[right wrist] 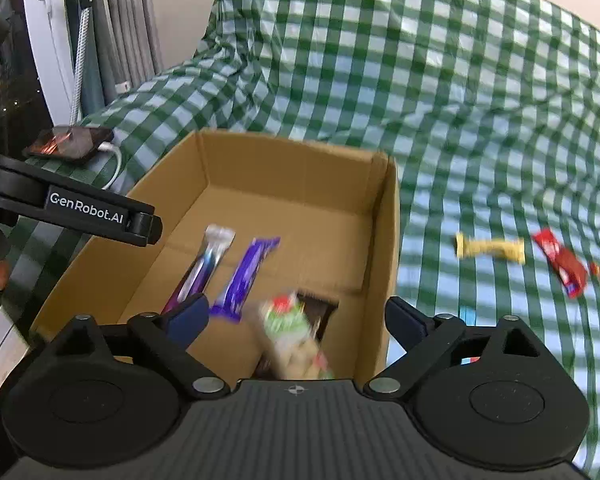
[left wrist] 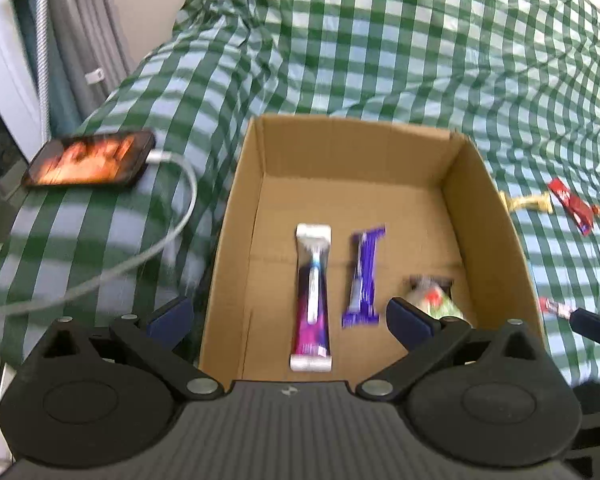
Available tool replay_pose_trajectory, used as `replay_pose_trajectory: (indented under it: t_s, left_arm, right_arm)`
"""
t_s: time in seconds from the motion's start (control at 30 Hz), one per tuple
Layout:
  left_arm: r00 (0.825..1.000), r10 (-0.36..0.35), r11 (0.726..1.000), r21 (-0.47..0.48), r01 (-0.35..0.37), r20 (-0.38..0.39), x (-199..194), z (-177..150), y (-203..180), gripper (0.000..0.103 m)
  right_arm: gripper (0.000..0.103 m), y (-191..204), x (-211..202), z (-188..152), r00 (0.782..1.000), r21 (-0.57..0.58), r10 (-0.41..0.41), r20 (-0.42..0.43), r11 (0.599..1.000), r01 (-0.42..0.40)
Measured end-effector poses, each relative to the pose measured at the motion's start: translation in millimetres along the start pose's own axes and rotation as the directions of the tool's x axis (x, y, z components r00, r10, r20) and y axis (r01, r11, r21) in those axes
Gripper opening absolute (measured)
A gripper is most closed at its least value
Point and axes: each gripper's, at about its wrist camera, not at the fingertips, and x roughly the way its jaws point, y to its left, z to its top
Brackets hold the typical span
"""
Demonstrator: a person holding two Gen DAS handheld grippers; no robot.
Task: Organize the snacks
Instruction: 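Open both tools to drop the tube snack and puff bag into the box, then lift both open tools away from the box toward the remaining snacks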
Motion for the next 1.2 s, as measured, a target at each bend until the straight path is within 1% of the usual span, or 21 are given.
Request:
replay_pose_trajectory:
  t_s: [0.1, 0.23, 0.4, 0.57, 0.7, 0.9, 1.2]
  left_arm:
    - [1.0, 0.014, 1.0, -0.022, -0.014, -0.021, -14.2, -20.6, 2.8, 0.103]
    - [0.999, 0.014, 0.999, -0.049, -0.016, -0.042, -31.3, -42.2, 10.8, 0.103]
    - [1.0, 0.027, 0.998, -0.059, -0.028, -0.016, -56.1, -62.3, 15.3, 0.103]
    - [0.999, 0.026, 0.998, -0.053, -0.024, 0.026, -78.1, -72.4, 11.7, 0.103]
    - [0.998, 0.021, 0.999, -0.025, -0.019, 0.055, -93.0, -79.7, 1.4, 0.103]
    - [0.996, 0.026, 0.999, 0.018, -0.027, 0.088, -109.0, -90.5, -11.2, 0.103]
    - [0.993, 0.037, 0.999, 0.029, -0.041, 0.115, -124.4, -96.9, -16.1, 0.103]
  right_arm:
    - [0.098, 5.9, -15.6, -14.9, 1.0, 0.005, 0.003, -0.021, 1.0, -0.003]
    - [0.099, 13.2, -37.9, -25.4, 1.0, 0.013, 0.003, -0.009, 1.0, -0.003]
    - [0.101, 21.5, -66.5, -34.5, 0.999, 0.004, -0.004, 0.039, 1.0, 0.004]
    - [0.102, 27.2, -91.6, -43.8, 0.996, -0.005, -0.013, 0.088, 1.0, 0.014]
    - [0.102, 25.9, -107.6, -50.3, 0.992, 0.005, -0.018, 0.123, 1.0, 0.017]
    - [0.102, 19.7, -123.9, -58.9, 0.988, 0.027, -0.014, 0.156, 1.0, 0.009]
    - [0.102, 15.1, -137.5, -65.5, 0.982, 0.05, -0.006, 0.189, 0.999, -0.004]
